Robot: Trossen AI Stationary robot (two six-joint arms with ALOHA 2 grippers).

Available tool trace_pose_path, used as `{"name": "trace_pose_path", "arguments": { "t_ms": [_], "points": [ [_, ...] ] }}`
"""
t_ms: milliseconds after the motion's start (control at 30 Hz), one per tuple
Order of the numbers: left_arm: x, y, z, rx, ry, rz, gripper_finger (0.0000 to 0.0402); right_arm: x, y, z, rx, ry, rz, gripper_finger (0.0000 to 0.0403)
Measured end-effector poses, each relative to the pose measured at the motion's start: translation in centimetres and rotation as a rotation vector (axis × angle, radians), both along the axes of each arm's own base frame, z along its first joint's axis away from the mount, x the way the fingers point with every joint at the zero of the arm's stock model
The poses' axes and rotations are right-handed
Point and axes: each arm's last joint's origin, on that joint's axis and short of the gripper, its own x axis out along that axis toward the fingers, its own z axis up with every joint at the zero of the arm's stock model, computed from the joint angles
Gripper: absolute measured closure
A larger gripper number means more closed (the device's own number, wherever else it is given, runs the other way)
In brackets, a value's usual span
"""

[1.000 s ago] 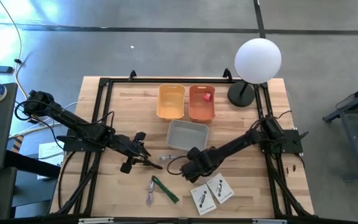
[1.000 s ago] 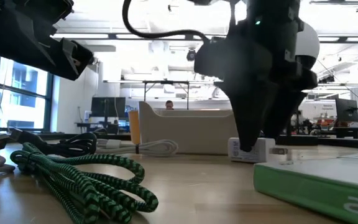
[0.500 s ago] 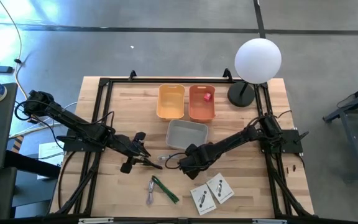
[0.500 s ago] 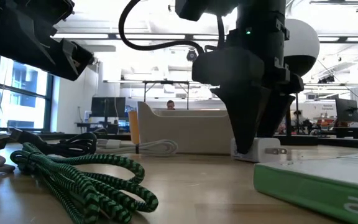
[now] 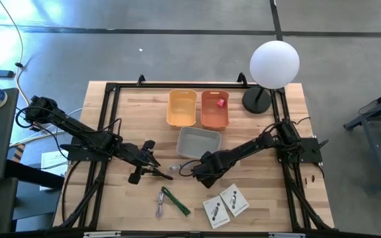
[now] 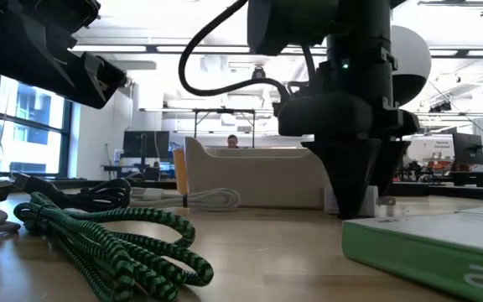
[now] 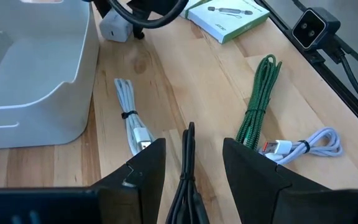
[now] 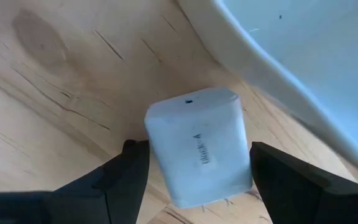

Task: Pick and place items into bin
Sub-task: Put the white charger adapter into the orange bin

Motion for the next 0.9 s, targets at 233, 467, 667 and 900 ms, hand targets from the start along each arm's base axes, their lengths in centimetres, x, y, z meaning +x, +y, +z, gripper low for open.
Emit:
{"name": "trace_pose_path", "arguments": {
  "t_ms": [233,467,667,900],
  "points": [
    [0.0,0.0,0.0,0.000,0.000,0.000,0.0252,0.3,0.1,0.0,0.008,-0.028,0.032,0.0140],
    [0.0,0.0,0.0,0.000,0.000,0.000,0.0252,0.3,0.2,-0.1,0.044,-0.025,0.075,0.0171],
    [0.0,0.0,0.0,0.000,0.000,0.000,0.0252,0.2,0.9,-0.1,0.114,-0.008,0.105,0.0217],
    [0.0,0.0,0.0,0.000,0.000,0.000,0.0252,-0.4,2.8,0.2,0.149,0.016,0.164,0.0208]
  ]
}}
